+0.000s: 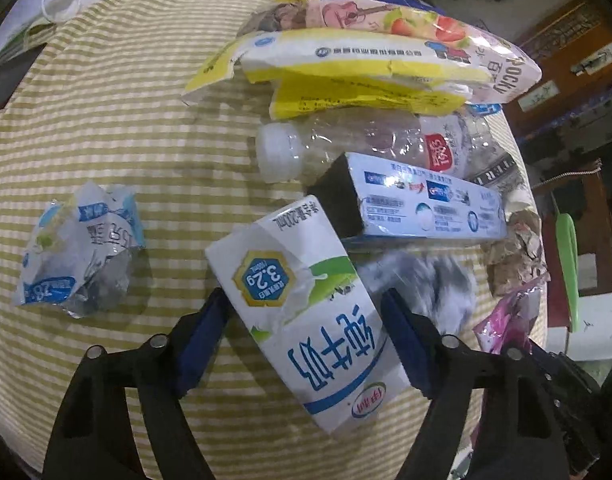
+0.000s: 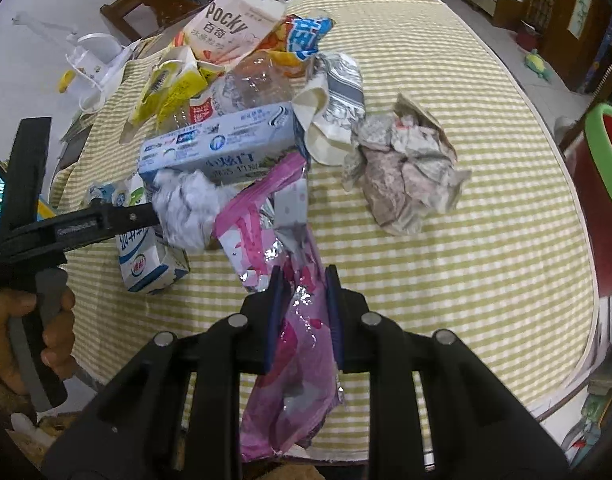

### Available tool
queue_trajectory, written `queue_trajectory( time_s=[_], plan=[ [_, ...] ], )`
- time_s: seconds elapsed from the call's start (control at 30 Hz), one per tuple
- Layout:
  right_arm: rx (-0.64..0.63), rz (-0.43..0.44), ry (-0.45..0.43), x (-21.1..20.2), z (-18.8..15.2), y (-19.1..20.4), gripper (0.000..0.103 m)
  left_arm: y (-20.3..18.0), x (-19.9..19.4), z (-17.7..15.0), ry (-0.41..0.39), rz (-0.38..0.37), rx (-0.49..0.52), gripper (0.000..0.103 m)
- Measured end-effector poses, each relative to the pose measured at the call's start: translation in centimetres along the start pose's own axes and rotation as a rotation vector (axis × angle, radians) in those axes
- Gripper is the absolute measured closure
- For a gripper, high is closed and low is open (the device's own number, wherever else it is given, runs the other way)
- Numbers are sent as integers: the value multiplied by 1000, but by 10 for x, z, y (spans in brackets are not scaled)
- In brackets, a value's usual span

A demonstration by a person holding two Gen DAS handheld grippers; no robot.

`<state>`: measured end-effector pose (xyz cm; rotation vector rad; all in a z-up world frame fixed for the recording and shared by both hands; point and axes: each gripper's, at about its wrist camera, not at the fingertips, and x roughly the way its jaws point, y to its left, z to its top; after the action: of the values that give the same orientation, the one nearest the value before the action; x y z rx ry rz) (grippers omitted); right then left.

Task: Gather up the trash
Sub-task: 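Carry the pink wrapper in the right tool over the red bin, then drop the milk carton from the left tool into the red bin while the right tool releases the wrapper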

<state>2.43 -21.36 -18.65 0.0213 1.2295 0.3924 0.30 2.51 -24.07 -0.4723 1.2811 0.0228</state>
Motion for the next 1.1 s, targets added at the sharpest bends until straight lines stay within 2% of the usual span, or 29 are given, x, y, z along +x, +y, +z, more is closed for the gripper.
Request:
queue_trajectory(
  time_s=[0.1,0.17,0.23,0.37,0.47,0.57,0.67,0.7,0.83,1.0,1.1],
  plan=[
    [-7,14,-20,-7,5,-9,82,-4,-6,1,-5,-19,-31,44],
    [-15,26,-41,-12,11,-14,82,1,-17,-1,-29,-14,-47,46],
    [-26,41,-67,-18,19,-17,82,-3,-33,-4,-88,17,-45,47],
    [-47,70,-117,-31,36,-26,82,-33,-69,-3,-240,77,28,47],
    [-56,86,-161,-44,49,-36,82,-69,-89,3,-332,77,108,47],
    [-52,87,-210,-60,55,-52,82,-105,-97,11,-378,48,173,47],
    [-31,60,-262,-77,59,-73,82,-141,-97,19,-391,-14,231,47],
    [-16,44,-278,-84,59,-84,82,-144,-99,18,-391,-26,242,47],
    [74,-34,-335,-109,55,-141,82,-196,-87,17,-382,-92,335,47],
    [240,-153,-357,-127,44,-225,82,-261,-69,14,-353,-174,441,47],
    [309,-209,-360,-132,34,-262,82,-295,-62,9,-338,-209,497,47]
  ],
)
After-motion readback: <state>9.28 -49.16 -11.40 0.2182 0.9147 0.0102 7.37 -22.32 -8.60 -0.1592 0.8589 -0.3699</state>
